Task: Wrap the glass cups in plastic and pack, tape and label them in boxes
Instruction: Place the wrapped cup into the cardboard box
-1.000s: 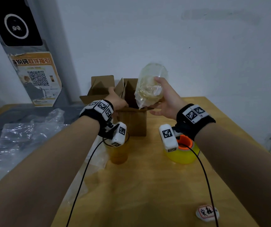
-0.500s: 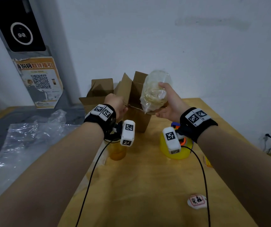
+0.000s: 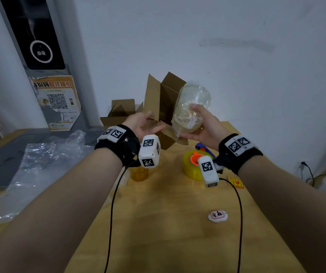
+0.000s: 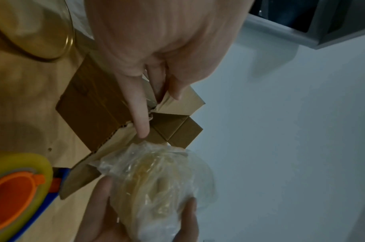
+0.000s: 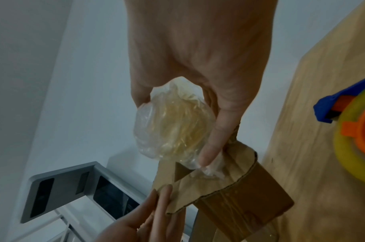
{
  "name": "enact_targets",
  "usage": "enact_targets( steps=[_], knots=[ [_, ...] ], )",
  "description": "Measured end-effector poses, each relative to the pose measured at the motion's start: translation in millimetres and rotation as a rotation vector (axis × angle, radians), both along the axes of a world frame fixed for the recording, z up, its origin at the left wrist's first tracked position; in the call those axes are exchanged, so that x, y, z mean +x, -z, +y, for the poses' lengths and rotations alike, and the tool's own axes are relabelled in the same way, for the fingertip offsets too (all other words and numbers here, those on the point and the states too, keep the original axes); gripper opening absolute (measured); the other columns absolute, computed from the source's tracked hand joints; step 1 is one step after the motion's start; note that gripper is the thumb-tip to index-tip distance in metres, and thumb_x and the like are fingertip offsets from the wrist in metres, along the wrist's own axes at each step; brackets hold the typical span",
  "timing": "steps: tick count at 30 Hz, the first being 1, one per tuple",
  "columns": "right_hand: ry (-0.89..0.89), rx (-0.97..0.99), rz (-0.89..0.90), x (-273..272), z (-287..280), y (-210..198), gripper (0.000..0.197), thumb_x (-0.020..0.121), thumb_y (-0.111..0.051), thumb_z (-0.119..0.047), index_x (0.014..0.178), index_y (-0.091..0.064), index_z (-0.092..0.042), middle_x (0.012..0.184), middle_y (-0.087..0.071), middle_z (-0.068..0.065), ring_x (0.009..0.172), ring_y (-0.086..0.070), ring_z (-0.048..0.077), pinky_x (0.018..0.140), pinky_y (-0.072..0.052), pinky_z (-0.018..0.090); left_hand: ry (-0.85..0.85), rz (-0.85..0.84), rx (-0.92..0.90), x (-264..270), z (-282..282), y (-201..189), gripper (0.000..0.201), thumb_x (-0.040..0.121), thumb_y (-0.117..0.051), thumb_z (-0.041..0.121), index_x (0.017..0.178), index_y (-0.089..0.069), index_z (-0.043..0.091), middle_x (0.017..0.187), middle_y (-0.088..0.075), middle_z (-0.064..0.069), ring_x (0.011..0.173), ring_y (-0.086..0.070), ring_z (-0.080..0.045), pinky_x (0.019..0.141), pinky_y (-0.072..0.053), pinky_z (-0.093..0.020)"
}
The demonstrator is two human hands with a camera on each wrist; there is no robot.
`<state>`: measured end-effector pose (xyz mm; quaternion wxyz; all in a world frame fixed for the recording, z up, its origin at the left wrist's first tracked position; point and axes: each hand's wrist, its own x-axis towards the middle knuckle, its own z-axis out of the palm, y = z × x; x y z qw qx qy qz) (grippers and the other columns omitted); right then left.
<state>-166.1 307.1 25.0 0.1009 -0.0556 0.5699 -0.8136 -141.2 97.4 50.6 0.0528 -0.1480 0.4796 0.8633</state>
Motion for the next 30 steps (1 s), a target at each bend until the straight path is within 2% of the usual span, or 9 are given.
enact_targets(
  steps=[3,8,11,12,15,20,25,27,30],
  knots=[
    [-0.004,0.001,0.018,19,1,-7,0.052,0.088,-0.080,-0.036,0.131,-0.062,-0.014,0.121,-0.075,0.014,0.112,-0.072,0.035,0.090,-0.060,0.055,-0.055,0.070,-0.023,18,5,6,0.038,0.108,-0.050,0.017,0.144,-0.046,0.004,0.137,-0.056,-0.021,0.125,-0.058,-0.041,0.066,-0.064,-0.048],
    [0.053,-0.016,0.080,44,6,-33,0.052,0.088,-0.080,-0.037,0.129,-0.062,-0.011,0.118,-0.076,0.014,0.106,-0.075,0.033,0.086,-0.062,0.050,-0.103,0.159,-0.074,54,11,12,0.007,0.106,-0.054,0.013,0.111,-0.053,0.008,0.113,-0.059,-0.014,0.102,-0.066,-0.036,0.079,-0.061,-0.056],
    [0.102,0.034,0.115,56,9,-47,0.056,0.087,-0.082,-0.035,0.130,-0.061,-0.007,0.115,-0.076,0.014,0.102,-0.076,0.030,0.079,-0.064,0.046,-0.107,0.198,-0.113,72,20,21,0.011,0.105,-0.058,0.014,0.113,-0.054,0.008,0.121,-0.058,-0.015,0.102,-0.067,-0.037,0.077,-0.062,-0.058],
    [0.115,0.071,0.126,59,11,-48,0.060,0.086,-0.083,-0.034,0.132,-0.059,-0.005,0.116,-0.076,0.014,0.103,-0.075,0.030,0.078,-0.064,0.046,-0.107,0.211,-0.108,77,23,24,0.007,0.104,-0.059,0.014,0.106,-0.055,0.009,0.122,-0.058,-0.016,0.100,-0.067,-0.036,0.076,-0.062,-0.058],
    [0.116,0.175,0.103,69,16,-47,0.070,0.084,-0.085,-0.033,0.138,-0.052,-0.004,0.121,-0.071,0.014,0.107,-0.072,0.031,0.078,-0.065,0.047,-0.115,0.226,-0.118,94,32,34,0.015,0.104,-0.059,0.016,0.092,-0.050,0.012,0.113,-0.059,-0.015,0.090,-0.066,-0.031,0.075,-0.063,-0.055],
    [0.074,0.268,0.017,80,17,-37,0.074,0.082,-0.085,-0.037,0.140,-0.051,-0.008,0.133,-0.063,0.015,0.110,-0.069,0.036,0.072,-0.064,0.044,-0.131,0.218,-0.090,120,35,48,0.011,0.105,-0.058,0.017,0.098,-0.051,0.012,0.112,-0.061,-0.015,0.081,-0.067,-0.029,0.070,-0.064,-0.053],
    [0.011,0.495,-0.037,93,2,-23,0.056,0.093,-0.075,-0.032,0.138,-0.052,-0.009,0.130,-0.063,0.018,0.110,-0.068,0.038,0.065,-0.065,0.044,-0.112,0.247,-0.041,145,36,60,0.014,0.106,-0.056,0.016,0.114,-0.046,0.012,0.133,-0.057,-0.022,0.080,-0.071,-0.029,0.075,-0.063,-0.056],
    [0.032,0.691,0.017,98,-3,-18,0.048,0.094,-0.072,-0.027,0.133,-0.054,-0.004,0.115,-0.065,0.020,0.093,-0.073,0.037,0.060,-0.064,0.042,-0.136,0.256,-0.043,152,37,64,0.014,0.106,-0.055,0.016,0.116,-0.045,0.012,0.137,-0.055,-0.024,0.077,-0.073,-0.027,0.073,-0.064,-0.054],
    [0.028,0.928,0.107,105,-4,-21,0.034,0.094,-0.071,-0.024,0.117,-0.062,0.000,0.097,-0.073,0.024,0.068,-0.077,0.035,0.069,-0.065,0.048,-0.112,0.261,-0.007,160,34,68,0.014,0.107,-0.053,0.016,0.119,-0.048,0.010,0.140,-0.052,-0.027,0.078,-0.075,-0.028,0.069,-0.064,-0.048]
  ],
)
